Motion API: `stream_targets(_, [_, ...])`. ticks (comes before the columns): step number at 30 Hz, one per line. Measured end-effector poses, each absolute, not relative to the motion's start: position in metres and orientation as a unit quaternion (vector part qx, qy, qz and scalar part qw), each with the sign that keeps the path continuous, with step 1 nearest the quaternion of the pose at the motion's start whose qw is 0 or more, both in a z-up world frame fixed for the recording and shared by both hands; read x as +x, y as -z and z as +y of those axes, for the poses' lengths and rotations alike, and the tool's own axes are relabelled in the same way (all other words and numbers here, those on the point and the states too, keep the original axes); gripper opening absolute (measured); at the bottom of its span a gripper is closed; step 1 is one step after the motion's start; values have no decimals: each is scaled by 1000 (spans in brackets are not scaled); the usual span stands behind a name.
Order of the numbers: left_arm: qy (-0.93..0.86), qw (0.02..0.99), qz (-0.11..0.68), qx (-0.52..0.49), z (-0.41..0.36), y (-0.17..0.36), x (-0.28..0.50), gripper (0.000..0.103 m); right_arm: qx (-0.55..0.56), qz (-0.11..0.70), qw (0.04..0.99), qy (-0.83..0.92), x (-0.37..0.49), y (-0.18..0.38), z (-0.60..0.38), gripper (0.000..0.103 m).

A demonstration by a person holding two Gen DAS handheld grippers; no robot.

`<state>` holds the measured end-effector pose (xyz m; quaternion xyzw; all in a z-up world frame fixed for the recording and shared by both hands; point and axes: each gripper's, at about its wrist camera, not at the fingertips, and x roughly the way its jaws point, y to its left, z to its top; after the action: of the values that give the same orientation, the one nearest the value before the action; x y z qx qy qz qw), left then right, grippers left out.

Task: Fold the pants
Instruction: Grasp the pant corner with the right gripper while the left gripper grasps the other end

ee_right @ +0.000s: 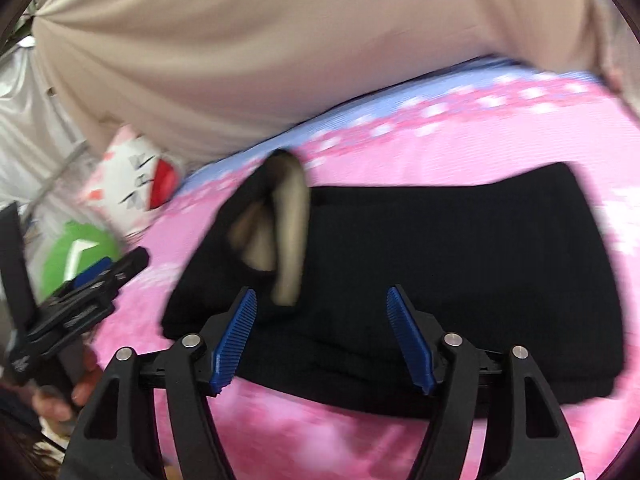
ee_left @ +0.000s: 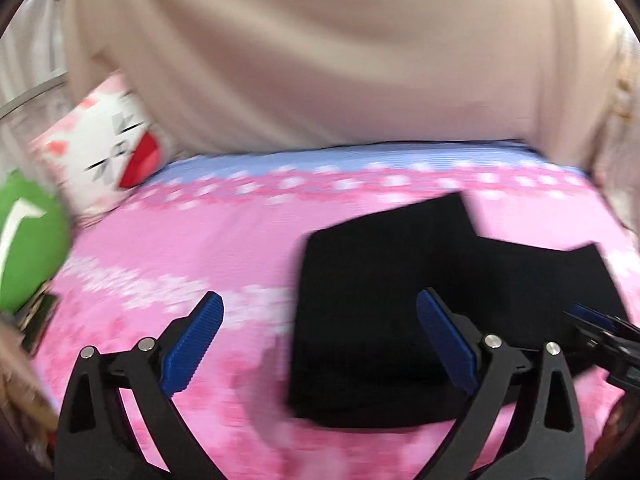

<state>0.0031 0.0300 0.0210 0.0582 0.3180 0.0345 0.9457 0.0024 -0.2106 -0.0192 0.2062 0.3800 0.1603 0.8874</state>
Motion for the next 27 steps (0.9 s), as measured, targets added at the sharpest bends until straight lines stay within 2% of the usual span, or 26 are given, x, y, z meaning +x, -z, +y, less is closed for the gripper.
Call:
stream_targets(7, [-107,934,339,26,95,-8,11,95,214,425,860,-185,43,44,-159,66])
stream_targets(9, [-114,933,342,17,108,-5,9,95,230,419,856,-196,47,47,-153,22])
stream_targets(11, [-116,931,345,10,117,-6,8,95,233,411,857,-204,51,44,-147,18])
stream_targets(16, [-102,935,339,7,109,-14,8,95,220,350,884,-219,37,-7,-148,15])
stream_targets(21, [-64,944,324,23,75,-24,5,97,208,272,926,-155,-4,-60,-221,15])
stream_targets(24, [-39,942,330,35,50,-20,7,97,202,273,938,-69,-31,-53,-274,16])
stream_targets(27, [-2,937,347,46,17,-9,11,97,230,323,918,17,-46,-8,-325,17])
